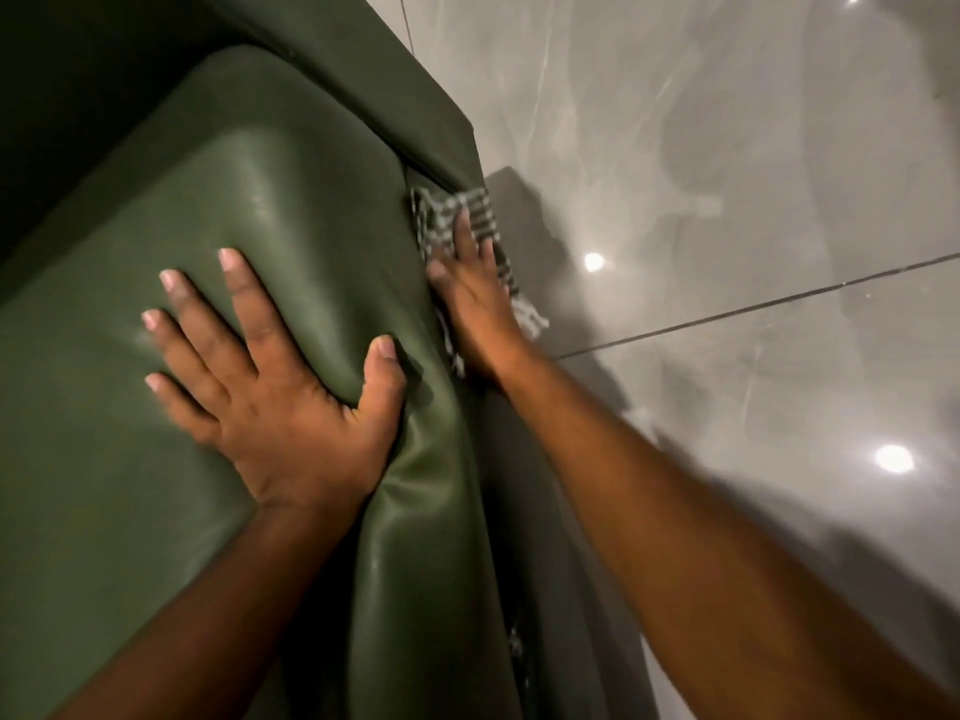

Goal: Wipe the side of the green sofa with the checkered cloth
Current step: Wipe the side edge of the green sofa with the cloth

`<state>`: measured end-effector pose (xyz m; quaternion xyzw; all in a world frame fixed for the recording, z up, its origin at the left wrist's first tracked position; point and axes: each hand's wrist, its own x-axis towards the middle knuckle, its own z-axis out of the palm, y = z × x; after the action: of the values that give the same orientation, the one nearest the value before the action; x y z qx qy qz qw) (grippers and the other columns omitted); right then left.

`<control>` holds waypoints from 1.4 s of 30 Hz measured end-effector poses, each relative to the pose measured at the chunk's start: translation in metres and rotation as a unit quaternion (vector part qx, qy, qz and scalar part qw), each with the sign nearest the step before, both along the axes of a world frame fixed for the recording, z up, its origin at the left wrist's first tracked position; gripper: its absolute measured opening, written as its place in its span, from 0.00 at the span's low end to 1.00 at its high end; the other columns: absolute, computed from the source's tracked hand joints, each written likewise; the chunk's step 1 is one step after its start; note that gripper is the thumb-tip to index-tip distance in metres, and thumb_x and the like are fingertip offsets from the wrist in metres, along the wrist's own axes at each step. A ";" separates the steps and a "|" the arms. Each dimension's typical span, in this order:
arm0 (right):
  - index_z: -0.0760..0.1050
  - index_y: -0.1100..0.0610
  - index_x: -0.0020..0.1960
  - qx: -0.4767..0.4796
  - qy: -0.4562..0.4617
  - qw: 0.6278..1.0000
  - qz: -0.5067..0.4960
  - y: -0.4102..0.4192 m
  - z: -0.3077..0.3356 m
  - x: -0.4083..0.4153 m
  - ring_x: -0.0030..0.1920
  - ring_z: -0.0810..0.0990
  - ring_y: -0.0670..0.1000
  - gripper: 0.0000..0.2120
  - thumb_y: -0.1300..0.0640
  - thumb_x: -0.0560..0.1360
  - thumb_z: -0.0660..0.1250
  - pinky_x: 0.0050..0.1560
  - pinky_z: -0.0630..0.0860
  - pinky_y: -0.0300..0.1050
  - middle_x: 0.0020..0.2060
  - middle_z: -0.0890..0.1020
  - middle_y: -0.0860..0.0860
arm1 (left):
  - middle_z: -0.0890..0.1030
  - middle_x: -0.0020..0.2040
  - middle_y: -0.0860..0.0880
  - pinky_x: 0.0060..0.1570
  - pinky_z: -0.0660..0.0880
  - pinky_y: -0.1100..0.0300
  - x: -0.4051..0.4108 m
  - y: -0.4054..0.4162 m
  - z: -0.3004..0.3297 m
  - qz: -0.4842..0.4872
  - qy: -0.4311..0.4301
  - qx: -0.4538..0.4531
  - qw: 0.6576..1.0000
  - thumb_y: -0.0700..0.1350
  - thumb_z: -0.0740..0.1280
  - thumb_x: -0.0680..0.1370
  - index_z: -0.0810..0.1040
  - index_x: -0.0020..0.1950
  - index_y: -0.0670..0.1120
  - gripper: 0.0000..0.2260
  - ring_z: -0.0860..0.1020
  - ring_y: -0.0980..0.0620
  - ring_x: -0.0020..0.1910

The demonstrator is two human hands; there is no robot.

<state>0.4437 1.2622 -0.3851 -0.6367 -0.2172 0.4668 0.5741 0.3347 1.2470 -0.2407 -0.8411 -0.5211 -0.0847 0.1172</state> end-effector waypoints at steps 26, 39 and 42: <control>0.58 0.53 0.76 0.034 0.039 0.999 -0.002 0.013 0.000 0.009 0.79 0.42 0.60 0.22 0.53 0.83 0.54 0.78 0.44 0.64 0.80 0.46 0.56 | 0.53 0.81 0.38 0.75 0.47 0.35 -0.003 -0.002 0.004 0.011 0.007 -0.008 1.000 0.71 0.56 0.73 0.52 0.81 0.48 0.44 0.50 0.35 0.80; 0.65 0.36 0.68 -0.009 0.094 0.994 -0.048 -0.256 0.036 -0.192 0.79 0.44 0.57 0.22 0.55 0.79 0.56 0.78 0.43 0.64 0.78 0.50 0.50 | 0.47 0.83 0.44 0.74 0.50 0.33 -0.148 -0.214 0.062 0.078 0.046 -0.201 0.975 0.74 0.57 0.66 0.46 0.81 0.57 0.48 0.46 0.38 0.81; 0.60 0.17 0.57 -0.014 0.116 0.990 -0.079 -0.349 0.048 -0.259 0.79 0.45 0.51 0.28 0.53 0.77 0.57 0.78 0.46 0.64 0.74 0.50 0.37 | 0.49 0.82 0.42 0.73 0.51 0.31 -0.143 -0.215 0.051 0.076 0.031 -0.160 0.984 0.73 0.55 0.67 0.48 0.81 0.54 0.47 0.49 0.37 0.80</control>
<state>0.1847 0.9129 -0.3369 -0.6014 -0.0915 0.4935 0.6216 0.1913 1.0318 -0.1898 -0.8093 -0.5863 0.0345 0.0034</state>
